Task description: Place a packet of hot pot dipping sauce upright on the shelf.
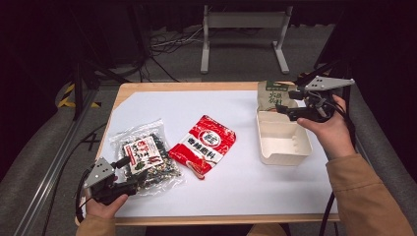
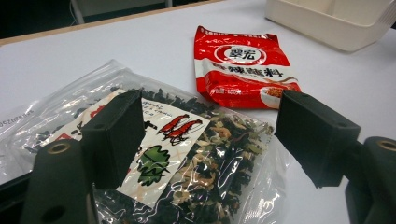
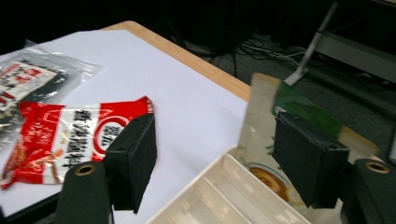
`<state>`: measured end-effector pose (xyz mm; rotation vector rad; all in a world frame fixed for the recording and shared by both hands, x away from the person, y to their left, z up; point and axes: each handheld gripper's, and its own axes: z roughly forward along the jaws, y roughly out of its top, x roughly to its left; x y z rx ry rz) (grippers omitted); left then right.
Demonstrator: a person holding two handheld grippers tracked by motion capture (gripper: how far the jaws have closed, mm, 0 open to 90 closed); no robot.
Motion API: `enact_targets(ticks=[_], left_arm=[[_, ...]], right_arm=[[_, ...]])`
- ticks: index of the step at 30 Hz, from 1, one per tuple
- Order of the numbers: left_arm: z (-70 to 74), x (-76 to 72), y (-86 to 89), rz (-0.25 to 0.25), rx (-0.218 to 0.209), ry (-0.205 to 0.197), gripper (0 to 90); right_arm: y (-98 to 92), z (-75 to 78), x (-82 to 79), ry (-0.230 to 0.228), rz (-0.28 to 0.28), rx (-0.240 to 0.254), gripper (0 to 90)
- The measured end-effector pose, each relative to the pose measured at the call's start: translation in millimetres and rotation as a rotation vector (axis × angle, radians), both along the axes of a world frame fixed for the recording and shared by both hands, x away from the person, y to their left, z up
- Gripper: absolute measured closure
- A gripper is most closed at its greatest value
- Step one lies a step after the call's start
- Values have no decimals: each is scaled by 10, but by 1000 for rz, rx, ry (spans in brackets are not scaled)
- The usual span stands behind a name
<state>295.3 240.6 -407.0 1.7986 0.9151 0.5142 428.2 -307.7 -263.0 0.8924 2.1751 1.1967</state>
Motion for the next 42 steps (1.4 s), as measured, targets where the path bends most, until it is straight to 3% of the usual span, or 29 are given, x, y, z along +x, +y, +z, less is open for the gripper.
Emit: enact_targets(ticks=[11,15,24,34,39,42], left_arm=[[1,-15,17,6,-5,0,242],[0,-20,28,10,-2,0,242],[-5,-69,70,24,-3,0,242],[-9,-141,127,46,-7,2,242],[-11,-156,134,53,-4,1,242],[-11,-153,134,51,-1,3,242]], right_arm=[[374,29,-98,22,112,38,293],[478,11,-90,48,154,74,313],[723,-42,-48,53,216,85,316],[1036,-163,24,85,260,98,315],[1161,-267,72,115,256,135,316],[1216,-349,110,127,239,108,323]])
